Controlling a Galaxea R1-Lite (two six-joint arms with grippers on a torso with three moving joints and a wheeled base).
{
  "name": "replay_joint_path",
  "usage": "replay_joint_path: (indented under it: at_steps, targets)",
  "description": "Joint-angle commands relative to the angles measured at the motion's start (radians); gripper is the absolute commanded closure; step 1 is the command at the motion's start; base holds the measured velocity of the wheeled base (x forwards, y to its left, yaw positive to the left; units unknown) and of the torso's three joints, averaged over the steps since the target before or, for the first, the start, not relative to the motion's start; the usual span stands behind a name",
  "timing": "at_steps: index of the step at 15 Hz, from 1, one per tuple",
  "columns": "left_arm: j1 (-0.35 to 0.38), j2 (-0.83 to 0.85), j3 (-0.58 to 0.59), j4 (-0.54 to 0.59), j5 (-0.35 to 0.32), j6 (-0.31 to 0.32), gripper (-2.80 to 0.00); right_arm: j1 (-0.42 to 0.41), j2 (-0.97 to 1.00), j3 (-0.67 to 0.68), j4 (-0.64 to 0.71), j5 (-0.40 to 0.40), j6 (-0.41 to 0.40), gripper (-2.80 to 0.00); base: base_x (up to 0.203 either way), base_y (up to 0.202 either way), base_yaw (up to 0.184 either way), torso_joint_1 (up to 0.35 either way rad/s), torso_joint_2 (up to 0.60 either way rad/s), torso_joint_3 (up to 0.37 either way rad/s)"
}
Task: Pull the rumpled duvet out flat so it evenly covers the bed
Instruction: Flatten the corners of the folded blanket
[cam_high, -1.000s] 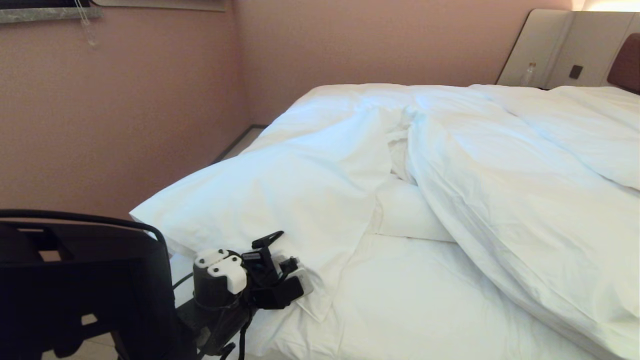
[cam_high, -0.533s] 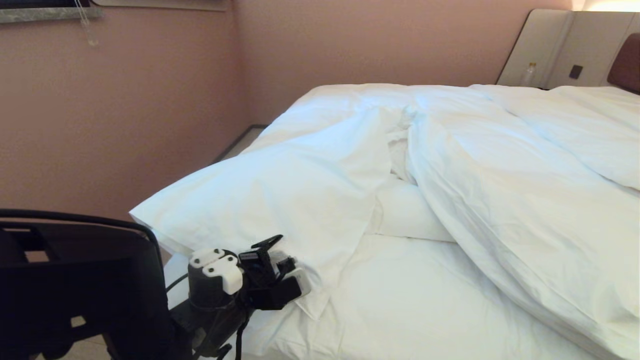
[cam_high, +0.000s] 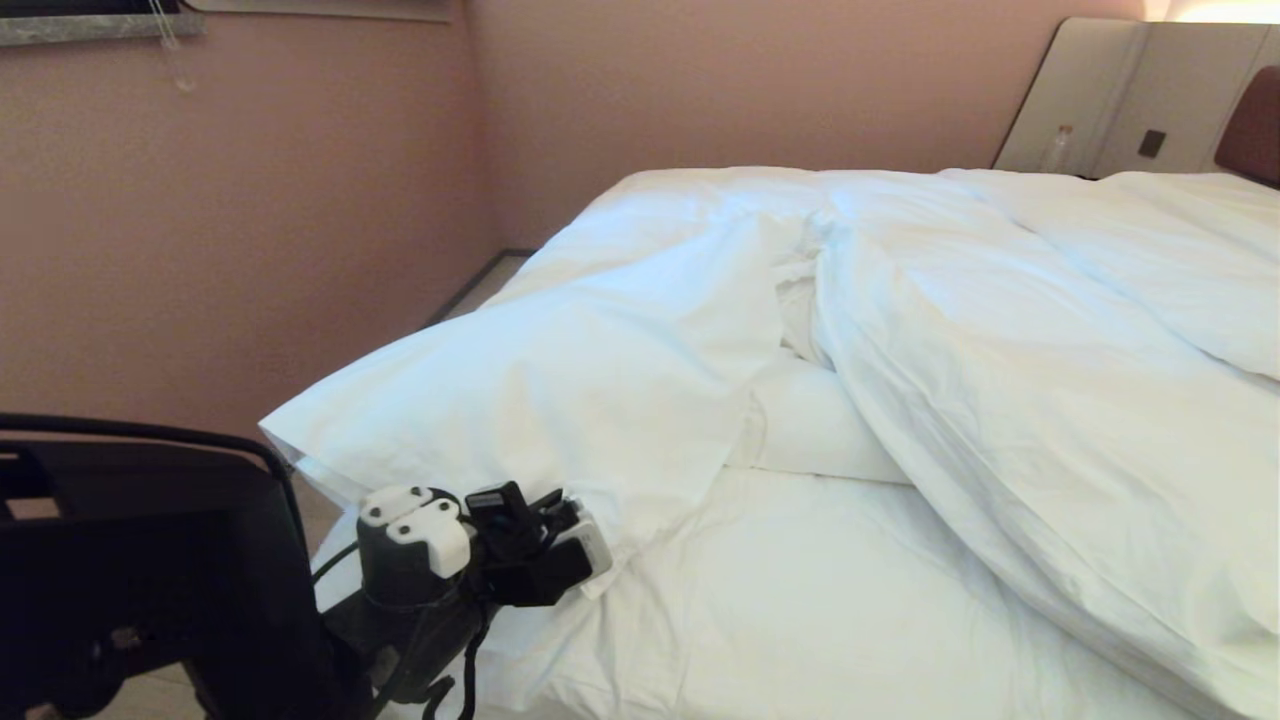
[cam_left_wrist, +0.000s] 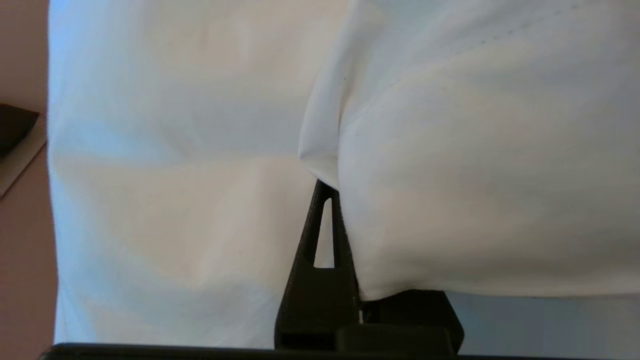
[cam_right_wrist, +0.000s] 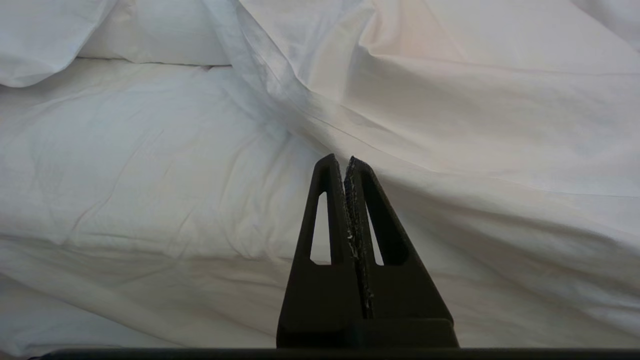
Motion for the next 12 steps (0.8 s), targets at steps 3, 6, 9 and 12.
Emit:
replay_joint_path:
  at_steps: [3, 6, 9, 12]
  targets:
    - [0.002, -0.032, 0.008, -0.048, 0.0, 0.004, 0.0, 0.0, 0.0, 0.0, 0.001, 0.0, 0.0, 0.0, 0.0, 0.0, 0.0, 0.0, 0.0, 0.0]
    - [0.008, -0.052, 0.011, -0.048, -0.002, 0.002, 0.0, 0.0, 0.0, 0.0, 0.0, 0.0, 0.0, 0.0, 0.0, 0.0, 0.0, 0.0, 0.0, 0.0]
    - [0.036, -0.088, 0.015, -0.048, -0.006, 0.001, 0.0, 0.0, 0.0, 0.0, 0.001, 0.001, 0.0, 0.0, 0.0, 0.0, 0.0, 0.0, 0.0, 0.0]
    - [0.114, -0.215, 0.017, -0.048, -0.005, -0.023, 0.0, 0.0, 0.0, 0.0, 0.001, 0.0, 0.0, 0.0, 0.0, 0.0, 0.0, 0.0, 0.0, 0.0]
